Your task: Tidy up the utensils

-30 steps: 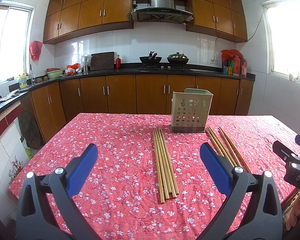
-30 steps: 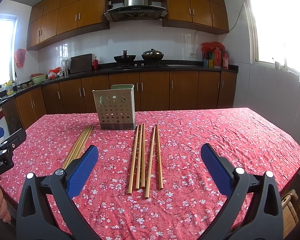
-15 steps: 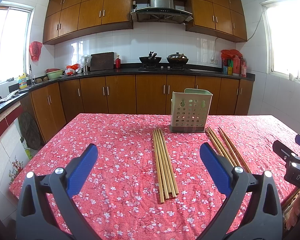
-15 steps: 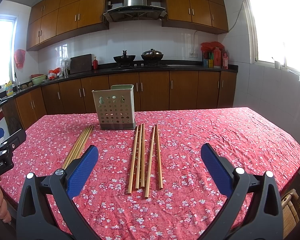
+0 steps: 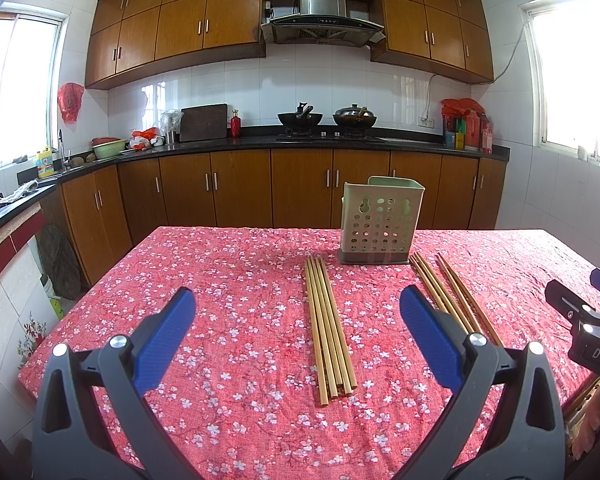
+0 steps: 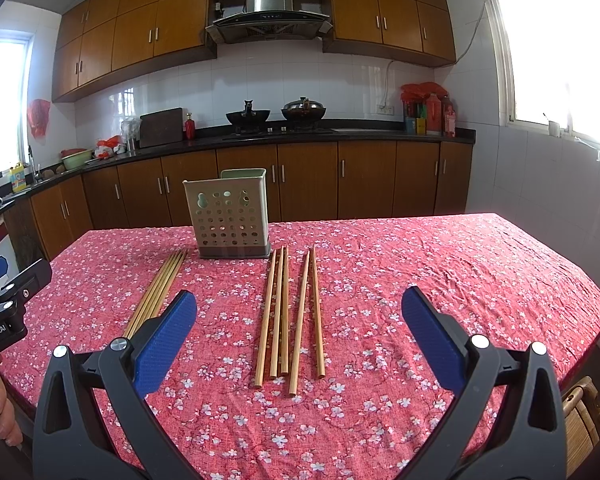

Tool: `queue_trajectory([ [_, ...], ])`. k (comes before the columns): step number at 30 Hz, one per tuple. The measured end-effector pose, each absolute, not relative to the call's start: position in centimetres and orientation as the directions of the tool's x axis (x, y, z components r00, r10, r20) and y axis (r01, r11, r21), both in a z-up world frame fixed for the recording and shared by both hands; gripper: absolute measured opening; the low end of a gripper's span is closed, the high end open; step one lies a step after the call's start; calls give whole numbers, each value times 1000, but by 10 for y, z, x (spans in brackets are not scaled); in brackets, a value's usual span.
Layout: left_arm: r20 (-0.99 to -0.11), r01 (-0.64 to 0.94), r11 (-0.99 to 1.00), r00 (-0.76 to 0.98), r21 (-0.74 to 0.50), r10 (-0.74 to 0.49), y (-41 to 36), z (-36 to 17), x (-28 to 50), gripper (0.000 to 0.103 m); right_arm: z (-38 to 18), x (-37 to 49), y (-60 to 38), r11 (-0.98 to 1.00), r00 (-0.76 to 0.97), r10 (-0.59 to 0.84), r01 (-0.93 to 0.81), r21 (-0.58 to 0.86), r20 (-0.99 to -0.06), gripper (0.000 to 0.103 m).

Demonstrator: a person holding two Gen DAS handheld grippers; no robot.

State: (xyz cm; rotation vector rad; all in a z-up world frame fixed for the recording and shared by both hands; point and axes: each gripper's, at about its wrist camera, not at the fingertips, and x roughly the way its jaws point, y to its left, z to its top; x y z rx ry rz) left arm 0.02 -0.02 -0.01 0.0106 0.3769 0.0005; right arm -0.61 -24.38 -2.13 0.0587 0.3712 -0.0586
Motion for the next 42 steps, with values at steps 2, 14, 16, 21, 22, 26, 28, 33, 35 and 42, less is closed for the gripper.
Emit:
queue_trajectory([
  [2,-368,1,1000,930,10,2,0,0,0,99,-21,-6,-243,997,930,-46,68,46,-364,101],
  [14,-368,2,1000,930,11,3,0,0,0,99,-20,-5,-242,997,930,-46,67,47,-365,101],
  [16,-368,2,1000,930,11,2,0,0,0,99,-20,-5,-242,997,930,-46,68,47,-365,101],
  [21,-369,2,1000,929,11,3,0,0,0,99,-19,-5,-242,997,930,-46,68,48,-366,101],
  [22,-369,1,1000,929,11,3,0,0,0,99,-18,-5,-242,997,930,-46,68,48,-366,101],
  [26,-373,0,1000,928,12,5,0,1,0,99,-19,-6,-241,997,928,-45,67,48,-371,101],
  [28,-378,-3,1000,926,12,8,1,1,1,99,-20,-8,-243,996,926,-44,68,50,-375,101],
  [33,-397,-18,1000,918,12,21,3,-5,7,99,-28,1,-247,995,913,-35,69,70,-406,101],
  [35,-405,-24,1000,914,12,27,4,-7,9,99,-30,8,-250,994,906,-32,72,79,-421,101],
  [42,-496,-40,999,868,-27,21,19,-21,36,99,-38,37,-266,989,858,-68,127,81,-509,101],
])
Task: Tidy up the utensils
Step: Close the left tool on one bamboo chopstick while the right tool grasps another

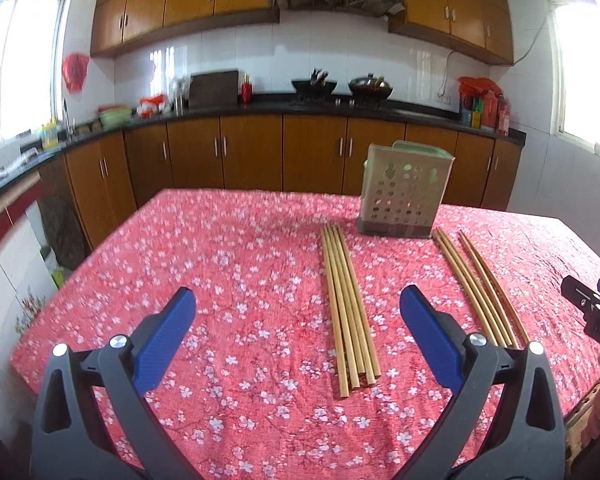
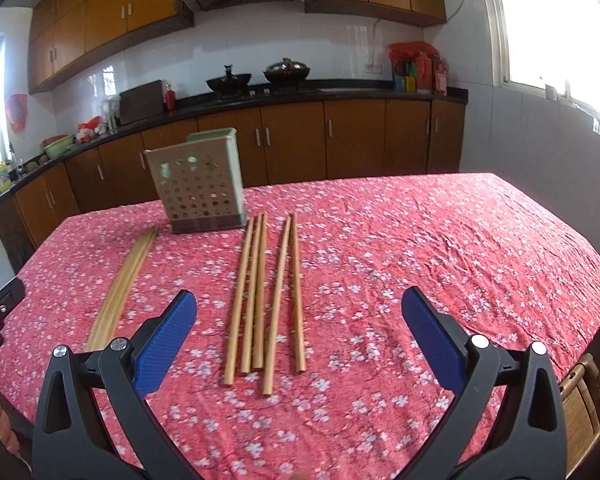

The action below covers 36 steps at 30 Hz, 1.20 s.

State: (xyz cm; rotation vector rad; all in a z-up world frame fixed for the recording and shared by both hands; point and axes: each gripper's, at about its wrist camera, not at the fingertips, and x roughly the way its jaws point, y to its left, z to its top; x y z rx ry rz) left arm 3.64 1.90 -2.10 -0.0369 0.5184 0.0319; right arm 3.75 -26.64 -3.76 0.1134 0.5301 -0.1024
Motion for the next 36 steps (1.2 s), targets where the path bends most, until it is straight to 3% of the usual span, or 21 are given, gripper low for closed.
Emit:
queue_trajectory([
  [3,-548,-53,998,836,-44,20,29,-28,55,99,-45,61,-277,985,822,-81,151,80,-563,99],
  [5,-575,-61,998,818,-30,33,30,-34,69,99,-52,76,-281,985,796,-80,154,73,-601,74],
  [8,-620,-59,998,783,-2,46,33,-43,88,99,-68,103,-285,986,732,-43,140,89,-680,51],
  [11,-655,-37,999,755,1,29,32,-51,101,86,-85,122,-287,985,675,10,122,126,-738,35],
  [16,-719,15,1000,694,-21,-26,26,-68,117,61,-101,134,-288,982,625,41,120,148,-779,21],
  [21,-762,75,996,642,-48,-85,16,-81,127,35,-98,130,-293,984,630,32,118,137,-776,16],
  [26,-782,116,991,612,-64,-122,8,-87,131,29,-99,131,-291,986,633,23,114,123,-774,16],
  [36,-807,127,992,586,6,-70,0,-98,145,13,-102,138,-288,990,637,12,101,99,-771,17],
])
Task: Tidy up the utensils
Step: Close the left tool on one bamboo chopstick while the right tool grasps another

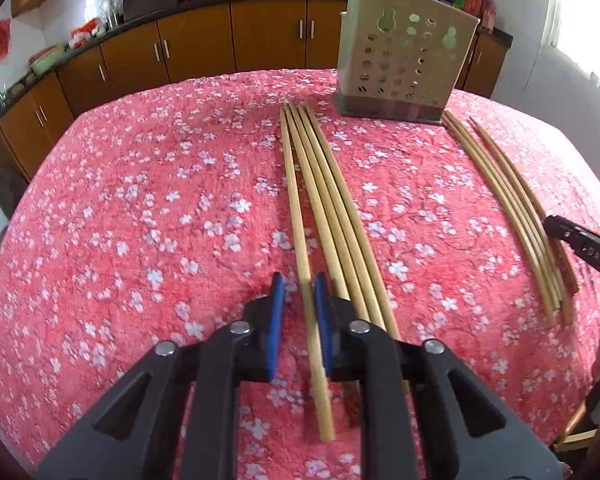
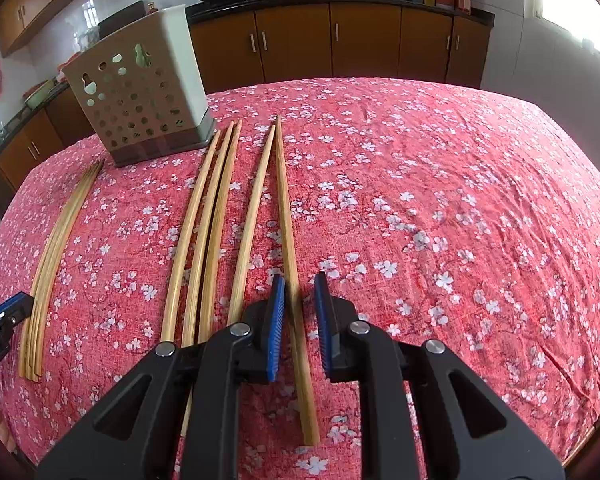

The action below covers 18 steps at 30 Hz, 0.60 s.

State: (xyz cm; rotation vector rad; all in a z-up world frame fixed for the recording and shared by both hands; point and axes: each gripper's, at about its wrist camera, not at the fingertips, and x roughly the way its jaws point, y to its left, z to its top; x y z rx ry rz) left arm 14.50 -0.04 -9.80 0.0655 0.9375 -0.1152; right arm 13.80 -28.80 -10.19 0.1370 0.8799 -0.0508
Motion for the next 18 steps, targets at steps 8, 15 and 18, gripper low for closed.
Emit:
queue_trajectory([
  [8,-796,43,998,605,48,12,37,-100,180,8,-105,160,-301,989,646,-8,118,89,-763,8],
  [15,-779,54,999,626,-5,-38,62,-101,188,11,-108,179,-314,983,655,-29,157,98,-755,8],
  [18,-778,53,998,626,-23,-51,65,-101,184,11,-110,179,-313,983,655,-26,155,101,-755,8],
])
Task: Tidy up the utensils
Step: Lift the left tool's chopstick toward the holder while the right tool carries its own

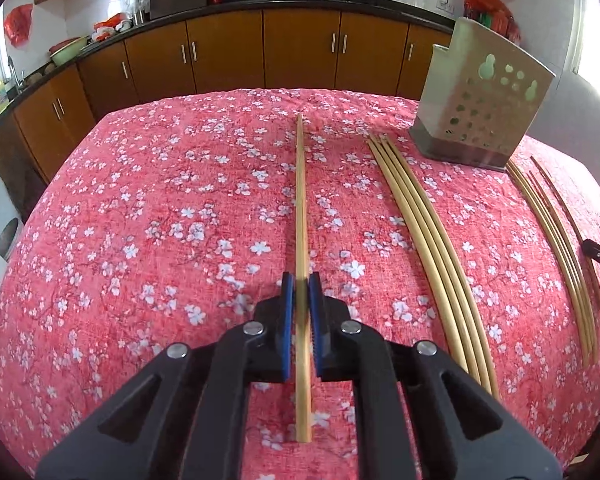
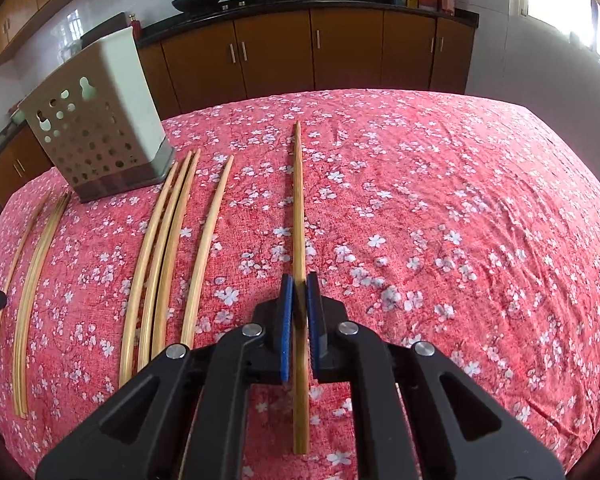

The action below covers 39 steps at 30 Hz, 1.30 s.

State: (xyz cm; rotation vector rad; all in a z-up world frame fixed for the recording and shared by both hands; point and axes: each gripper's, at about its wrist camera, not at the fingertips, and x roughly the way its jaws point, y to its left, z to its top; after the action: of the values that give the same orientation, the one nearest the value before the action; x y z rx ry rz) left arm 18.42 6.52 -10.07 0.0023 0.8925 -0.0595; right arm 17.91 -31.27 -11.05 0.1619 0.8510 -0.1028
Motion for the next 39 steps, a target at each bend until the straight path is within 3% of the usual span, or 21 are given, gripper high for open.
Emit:
queue_trajectory([
  [16,-775,49,998,631,29,-8,62,-96,166,8,-100,146,-318,982,684,8,131,133,-730,8],
  [31,-520,-11,998,854,-55,-20,83,24,145,8,-10,113,-339,972,855,-1,123,200,-518,8],
  [39,-472,-27,997,881,-77,-13,88,56,161,7,9,123,-336,977,881,-13,112,182,-473,8],
])
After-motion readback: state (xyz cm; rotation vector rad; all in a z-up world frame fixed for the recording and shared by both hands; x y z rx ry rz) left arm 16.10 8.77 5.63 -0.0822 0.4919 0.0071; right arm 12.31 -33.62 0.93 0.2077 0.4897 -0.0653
